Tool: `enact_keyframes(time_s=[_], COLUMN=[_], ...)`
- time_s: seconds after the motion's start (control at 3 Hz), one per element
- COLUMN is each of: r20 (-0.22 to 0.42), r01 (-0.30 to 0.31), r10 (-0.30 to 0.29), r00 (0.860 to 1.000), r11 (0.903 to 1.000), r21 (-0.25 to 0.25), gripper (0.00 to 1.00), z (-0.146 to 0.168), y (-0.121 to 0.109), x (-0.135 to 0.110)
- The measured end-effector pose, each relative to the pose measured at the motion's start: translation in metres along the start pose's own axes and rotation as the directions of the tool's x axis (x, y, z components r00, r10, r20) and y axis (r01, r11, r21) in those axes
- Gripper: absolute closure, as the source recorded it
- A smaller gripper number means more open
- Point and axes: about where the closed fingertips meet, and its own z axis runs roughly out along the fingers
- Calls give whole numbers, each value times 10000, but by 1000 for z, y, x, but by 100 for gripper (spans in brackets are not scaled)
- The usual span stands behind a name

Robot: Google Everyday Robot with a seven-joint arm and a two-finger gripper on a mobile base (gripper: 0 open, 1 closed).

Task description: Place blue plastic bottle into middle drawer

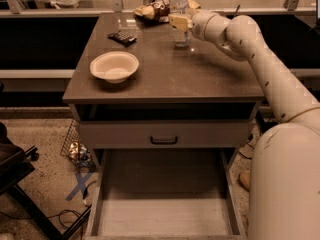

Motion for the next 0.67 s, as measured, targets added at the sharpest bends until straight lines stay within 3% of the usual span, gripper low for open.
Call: enact_keyframes(time_s=[0.67], r20=[-10], r01=[-18], r10=[18], r00=[10000], r11=[10000], r21=[-73], gripper=[100], z=[4], y=[4], x=[1])
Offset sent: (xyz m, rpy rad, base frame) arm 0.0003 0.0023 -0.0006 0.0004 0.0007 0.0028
